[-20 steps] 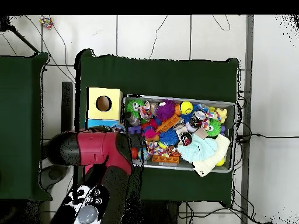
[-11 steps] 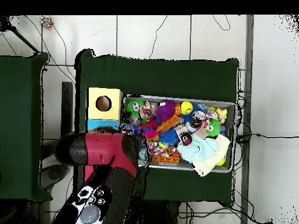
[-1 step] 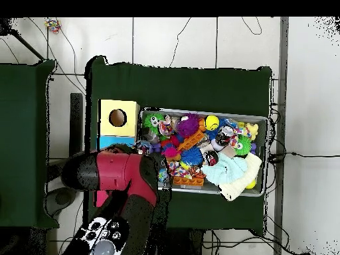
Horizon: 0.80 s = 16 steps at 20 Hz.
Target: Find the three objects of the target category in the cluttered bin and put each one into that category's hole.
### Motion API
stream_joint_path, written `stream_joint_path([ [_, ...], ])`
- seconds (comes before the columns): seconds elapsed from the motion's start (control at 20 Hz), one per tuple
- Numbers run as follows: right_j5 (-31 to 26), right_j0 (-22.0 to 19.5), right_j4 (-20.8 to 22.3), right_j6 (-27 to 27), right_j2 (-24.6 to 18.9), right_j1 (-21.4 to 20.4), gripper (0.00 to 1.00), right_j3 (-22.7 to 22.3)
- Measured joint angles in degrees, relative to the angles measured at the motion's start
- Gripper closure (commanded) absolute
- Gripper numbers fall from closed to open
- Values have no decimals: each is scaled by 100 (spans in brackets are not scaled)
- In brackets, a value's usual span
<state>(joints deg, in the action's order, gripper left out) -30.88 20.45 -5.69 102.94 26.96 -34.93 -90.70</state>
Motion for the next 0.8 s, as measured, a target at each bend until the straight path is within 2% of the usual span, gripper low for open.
stream_joint_path([
  [0.45, -486, -29, -93, 0, -19, -761, 100, 32],
  [0.8, -674, -22, -111, 0, -18, -777, 100, 135],
])
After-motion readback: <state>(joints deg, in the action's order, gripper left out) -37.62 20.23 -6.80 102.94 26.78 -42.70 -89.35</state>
